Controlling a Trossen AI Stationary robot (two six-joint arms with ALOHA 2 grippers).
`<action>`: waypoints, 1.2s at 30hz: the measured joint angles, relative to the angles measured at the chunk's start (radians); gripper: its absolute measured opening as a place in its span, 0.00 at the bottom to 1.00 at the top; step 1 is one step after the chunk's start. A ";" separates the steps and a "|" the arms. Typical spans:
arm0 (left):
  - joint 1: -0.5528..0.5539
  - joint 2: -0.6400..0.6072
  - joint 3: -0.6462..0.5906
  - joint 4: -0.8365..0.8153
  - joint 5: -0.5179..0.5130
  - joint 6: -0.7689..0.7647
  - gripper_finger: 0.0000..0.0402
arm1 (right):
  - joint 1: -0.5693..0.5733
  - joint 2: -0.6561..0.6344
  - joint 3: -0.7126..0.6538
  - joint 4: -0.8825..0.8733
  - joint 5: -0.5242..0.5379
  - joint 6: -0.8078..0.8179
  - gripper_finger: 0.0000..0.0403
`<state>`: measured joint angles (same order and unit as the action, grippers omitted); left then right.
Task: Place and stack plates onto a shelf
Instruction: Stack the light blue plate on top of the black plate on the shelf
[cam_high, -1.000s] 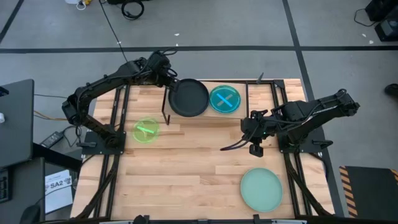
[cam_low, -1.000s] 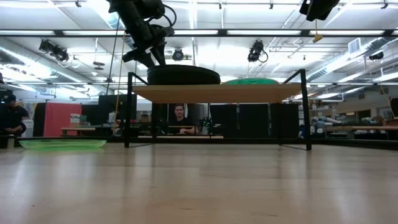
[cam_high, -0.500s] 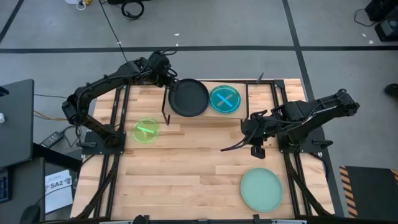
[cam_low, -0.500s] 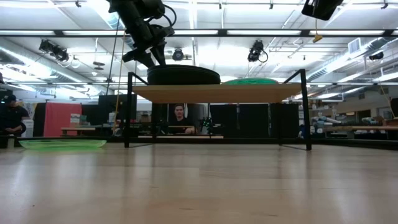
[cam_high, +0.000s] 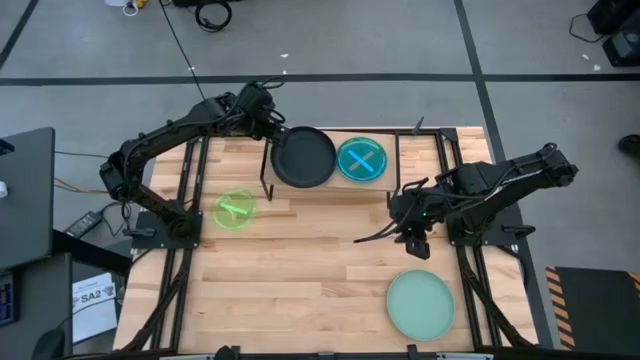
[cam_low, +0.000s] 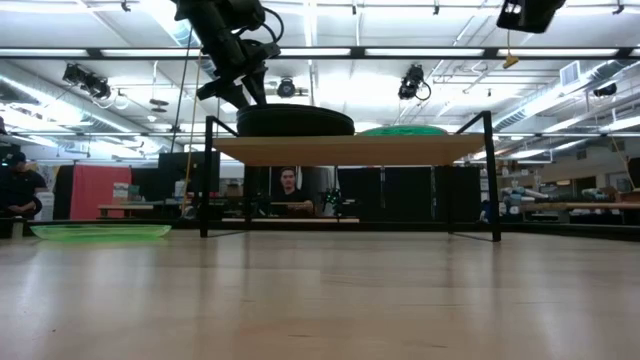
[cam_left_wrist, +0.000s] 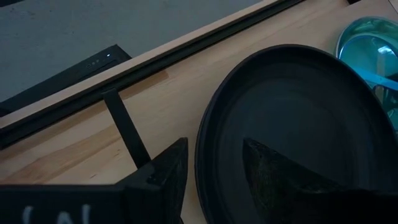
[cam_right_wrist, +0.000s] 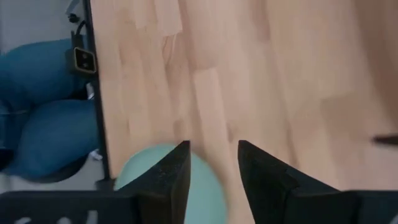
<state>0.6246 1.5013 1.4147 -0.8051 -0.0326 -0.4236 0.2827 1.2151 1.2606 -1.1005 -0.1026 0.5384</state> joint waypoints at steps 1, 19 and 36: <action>0.000 0.000 0.000 0.000 0.000 0.000 0.40 | 0.003 0.007 0.000 -0.007 -0.019 0.018 0.36; 0.000 0.000 0.000 -0.001 0.000 0.001 0.40 | 0.142 0.090 0.000 -0.273 0.036 0.062 0.41; 0.000 0.000 0.000 0.000 0.000 0.001 0.40 | 0.205 -0.288 -0.557 0.105 -0.038 0.230 0.41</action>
<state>0.6243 1.5009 1.4147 -0.8055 -0.0326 -0.4231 0.4881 0.9271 0.7038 -0.9954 -0.1405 0.7681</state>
